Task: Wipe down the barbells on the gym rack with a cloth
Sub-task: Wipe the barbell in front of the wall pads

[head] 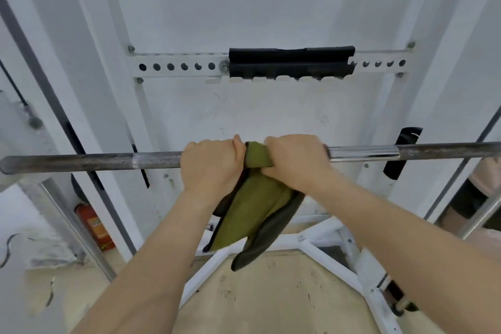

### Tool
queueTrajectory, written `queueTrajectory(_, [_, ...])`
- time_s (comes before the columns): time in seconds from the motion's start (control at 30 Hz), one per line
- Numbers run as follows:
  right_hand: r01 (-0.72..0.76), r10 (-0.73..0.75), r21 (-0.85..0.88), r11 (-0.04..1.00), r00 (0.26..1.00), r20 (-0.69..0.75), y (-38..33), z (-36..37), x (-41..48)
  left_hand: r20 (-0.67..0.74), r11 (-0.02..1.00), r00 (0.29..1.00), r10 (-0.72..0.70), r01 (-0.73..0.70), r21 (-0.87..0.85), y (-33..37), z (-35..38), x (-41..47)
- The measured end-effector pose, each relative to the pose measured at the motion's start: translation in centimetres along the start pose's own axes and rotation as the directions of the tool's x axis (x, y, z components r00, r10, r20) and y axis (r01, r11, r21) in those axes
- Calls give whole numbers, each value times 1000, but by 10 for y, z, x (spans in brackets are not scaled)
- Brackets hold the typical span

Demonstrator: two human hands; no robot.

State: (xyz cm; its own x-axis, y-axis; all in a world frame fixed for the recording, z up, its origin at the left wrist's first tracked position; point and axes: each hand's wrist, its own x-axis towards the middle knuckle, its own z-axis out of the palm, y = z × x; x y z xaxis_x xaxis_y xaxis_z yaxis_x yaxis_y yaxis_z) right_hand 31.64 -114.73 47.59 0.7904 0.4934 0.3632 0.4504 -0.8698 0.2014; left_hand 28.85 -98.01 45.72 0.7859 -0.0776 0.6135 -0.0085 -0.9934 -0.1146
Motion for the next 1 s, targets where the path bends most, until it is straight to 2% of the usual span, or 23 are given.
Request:
queueTrajectory(0.1, [-230,235,-161,960,972,9,79,3,-38,4,996,997,79,-79,46,-2,6,2])
queueTrajectory(0.17, [-338,347,-178,924,938,17,108,0,-55,-3,998,999,37,-36,58,-1,4,3])
queueTrajectory(0.2, [-346,356,-162,924,934,36,105,0,-55,-31,999,999,-15,16,46,0,1,3])
queueTrajectory(0.3, [-252,257,-120,960,966,30,43,1,-24,-130,997,988,-80,81,2,1,0,4])
queueTrajectory(0.4, [-166,164,-44,985,985,-44,-37,6,9,-98,1000,995,-30,30,1,0,2,2])
queueTrajectory(0.47, [-117,118,14,993,989,-88,-52,7,18,-90,999,996,-24,26,26,0,2,3])
queueTrajectory(0.57, [-42,41,-7,999,995,-87,-16,12,6,-52,998,998,26,-24,51,-2,5,1])
queueTrajectory(0.67, [-88,66,-90,992,974,-216,47,21,-22,48,986,997,64,-71,152,0,3,0])
queueTrajectory(0.77, [-182,142,-164,970,963,-230,97,31,-47,45,993,997,-56,51,104,21,-6,2])
queueTrajectory(0.83, [-219,175,-155,963,951,-253,123,35,-60,47,992,991,-122,124,-20,49,-12,6])
queueTrajectory(0.9, [-262,222,-113,958,935,-277,155,35,-75,64,985,998,-22,32,-169,98,-18,8])
queueTrajectory(1.0, [-310,280,-109,945,933,-225,208,35,-99,43,945,975,217,-199,-259,178,-22,6])
